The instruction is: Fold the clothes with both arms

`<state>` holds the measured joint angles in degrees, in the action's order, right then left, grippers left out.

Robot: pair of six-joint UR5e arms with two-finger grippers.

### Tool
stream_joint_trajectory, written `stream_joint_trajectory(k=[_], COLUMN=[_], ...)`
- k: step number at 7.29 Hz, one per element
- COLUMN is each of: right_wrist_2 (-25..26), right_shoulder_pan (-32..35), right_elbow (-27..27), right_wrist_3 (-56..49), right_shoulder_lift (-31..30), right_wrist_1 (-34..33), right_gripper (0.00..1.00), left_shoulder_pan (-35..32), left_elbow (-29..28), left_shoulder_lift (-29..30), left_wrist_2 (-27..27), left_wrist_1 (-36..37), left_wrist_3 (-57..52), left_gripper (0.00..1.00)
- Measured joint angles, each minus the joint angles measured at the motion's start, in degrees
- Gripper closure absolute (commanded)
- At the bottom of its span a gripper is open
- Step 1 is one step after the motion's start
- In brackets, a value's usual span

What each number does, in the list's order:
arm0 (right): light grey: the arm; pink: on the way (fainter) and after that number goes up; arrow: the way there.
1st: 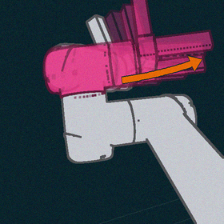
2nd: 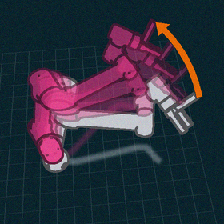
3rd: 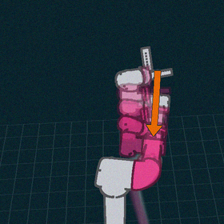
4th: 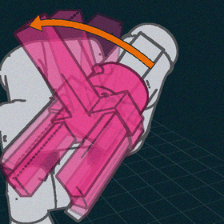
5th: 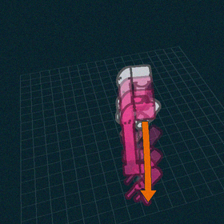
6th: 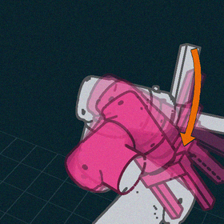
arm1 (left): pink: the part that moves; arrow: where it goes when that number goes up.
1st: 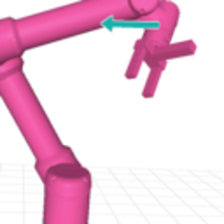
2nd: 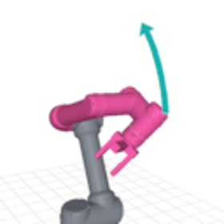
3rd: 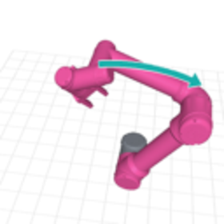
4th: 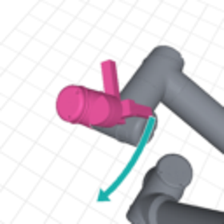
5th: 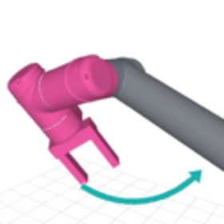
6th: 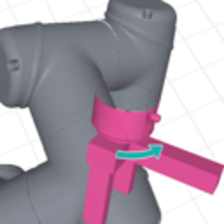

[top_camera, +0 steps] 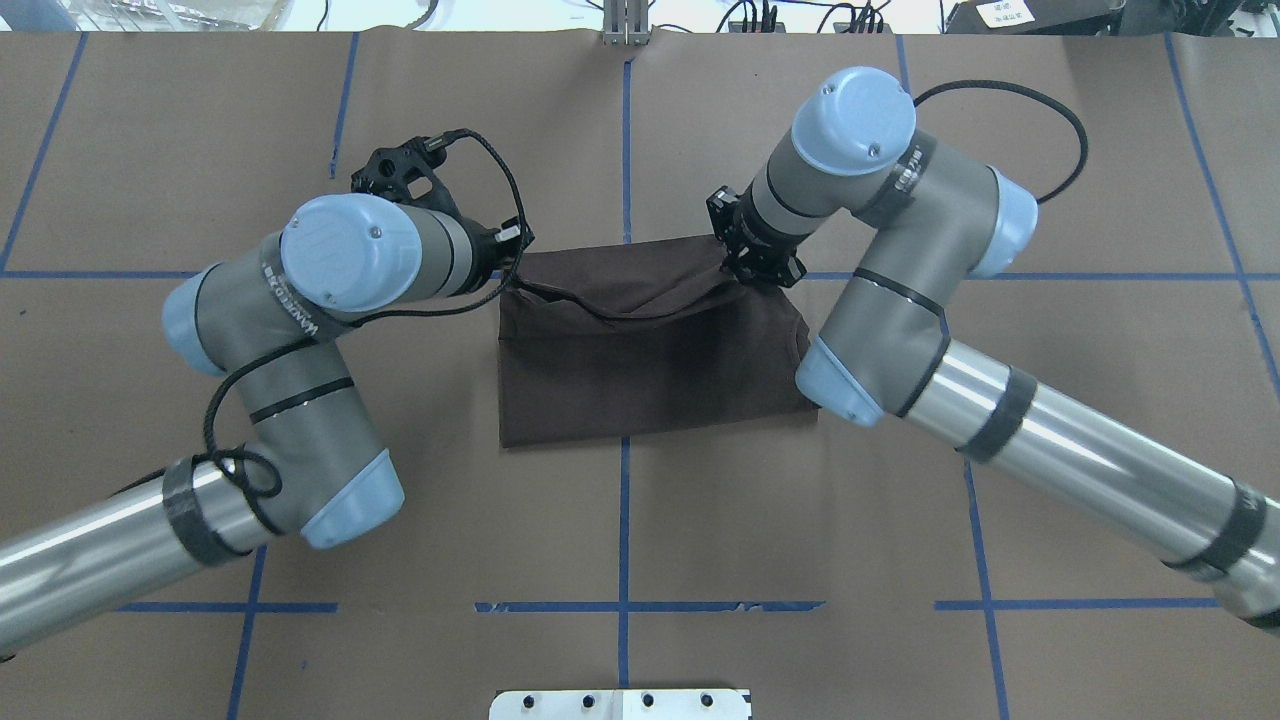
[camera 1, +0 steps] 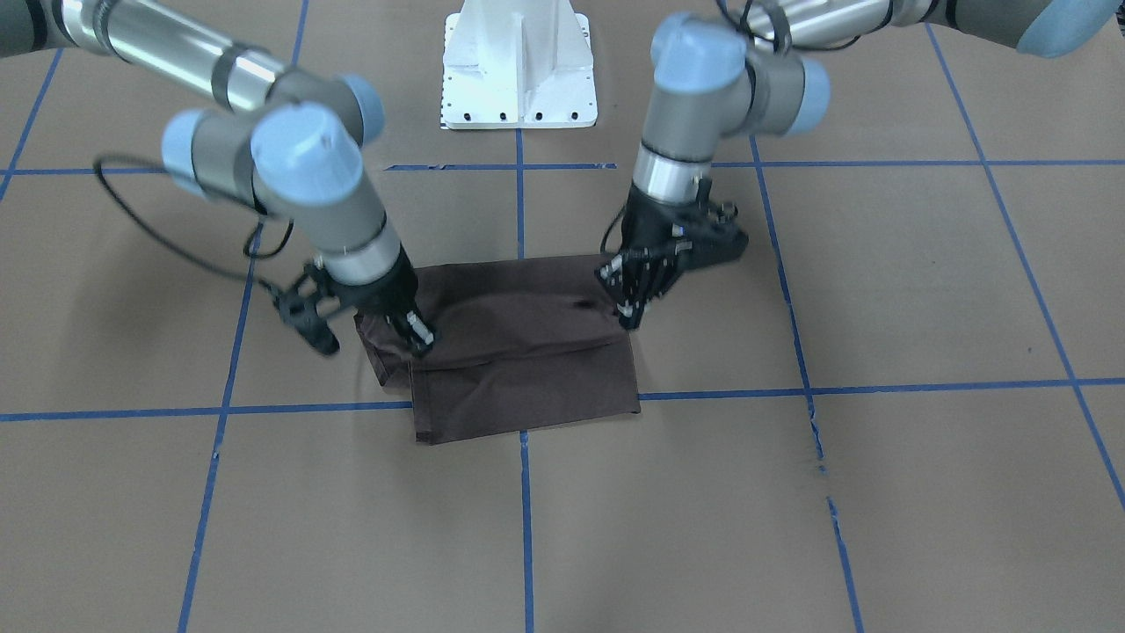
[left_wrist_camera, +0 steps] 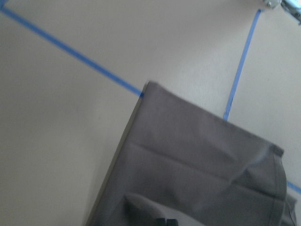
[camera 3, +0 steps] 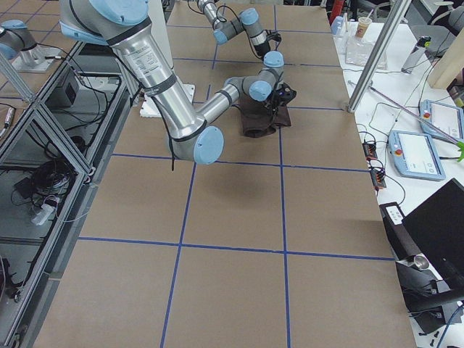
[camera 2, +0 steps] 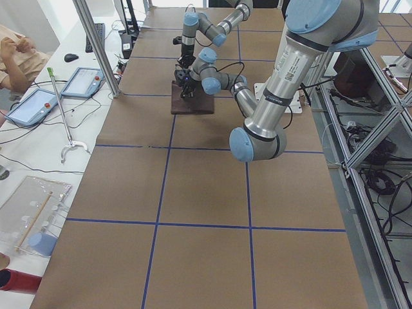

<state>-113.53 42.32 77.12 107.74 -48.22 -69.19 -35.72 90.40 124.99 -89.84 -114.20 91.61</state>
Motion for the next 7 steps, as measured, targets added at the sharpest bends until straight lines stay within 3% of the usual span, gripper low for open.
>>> stream_joint_trajectory(k=[1, 2, 3, 5, 7], right_wrist_2=[-1.7, -4.0, -5.9, -8.2, -11.3], right_shoulder_pan=[2.7, 5.2, 7.0, 8.8, 13.5], right_elbow=[-9.9, -14.6, -15.8, -13.4, -5.2], right_wrist_3=[-5.9, -10.8, -13.1, -14.7, -19.9], right_shoulder_lift=[4.0, 6.2, 6.9, 4.2, -5.4], right_wrist_1=[5.9, 8.5, 9.3, 9.6, 9.2], right_gripper=[0.0, 0.0, 0.0, 0.0, 0.0], left_shoulder_pan=[-3.0, -5.2, -6.2, -7.0, -10.7], left_elbow=[-6.4, -9.1, -9.3, -4.3, 3.2], left_shoulder_lift=[1.3, 1.7, 1.3, -2.2, -10.2], left_wrist_2=[0.0, -0.3, -1.2, -6.1, -15.1], left_wrist_1=[-5.5, -8.7, -9.8, -10.4, -10.4], left_wrist_3=[-4.6, -7.7, -9.0, -10.8, -21.8], left_gripper=[0.0, 0.0, 0.0, 0.0, 0.0])
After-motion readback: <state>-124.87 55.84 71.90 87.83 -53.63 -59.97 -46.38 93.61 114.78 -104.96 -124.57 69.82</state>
